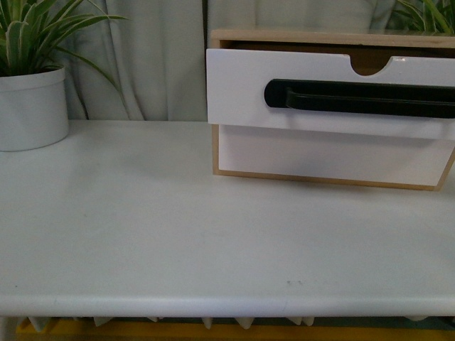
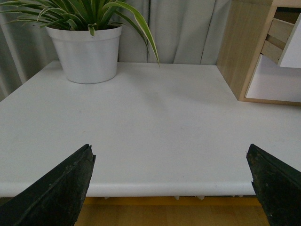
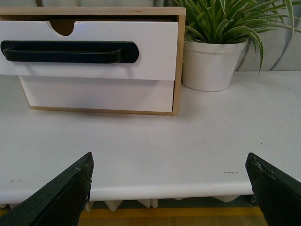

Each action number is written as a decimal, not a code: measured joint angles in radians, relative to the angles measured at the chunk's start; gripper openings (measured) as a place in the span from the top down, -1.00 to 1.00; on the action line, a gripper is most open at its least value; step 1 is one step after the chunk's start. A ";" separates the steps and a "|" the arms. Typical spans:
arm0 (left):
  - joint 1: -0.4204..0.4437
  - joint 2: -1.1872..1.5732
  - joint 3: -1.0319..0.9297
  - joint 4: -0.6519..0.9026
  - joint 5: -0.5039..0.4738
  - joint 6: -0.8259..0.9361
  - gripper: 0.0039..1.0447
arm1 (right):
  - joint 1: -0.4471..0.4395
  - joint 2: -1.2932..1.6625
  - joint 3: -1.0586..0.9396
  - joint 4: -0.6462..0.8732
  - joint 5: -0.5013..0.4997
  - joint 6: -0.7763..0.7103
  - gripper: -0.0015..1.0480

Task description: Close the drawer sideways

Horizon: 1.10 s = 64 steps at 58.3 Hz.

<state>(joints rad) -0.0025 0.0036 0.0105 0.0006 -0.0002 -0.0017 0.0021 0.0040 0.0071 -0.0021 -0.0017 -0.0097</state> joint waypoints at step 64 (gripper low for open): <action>-0.249 1.299 0.369 1.083 0.166 1.265 -0.88 | -0.119 0.974 0.688 -0.050 -0.158 -0.526 -0.82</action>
<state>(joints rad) -0.2516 1.3029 0.3798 1.0832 0.1661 1.2629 -0.1173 0.9779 0.6952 -0.0517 -0.1593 -0.5358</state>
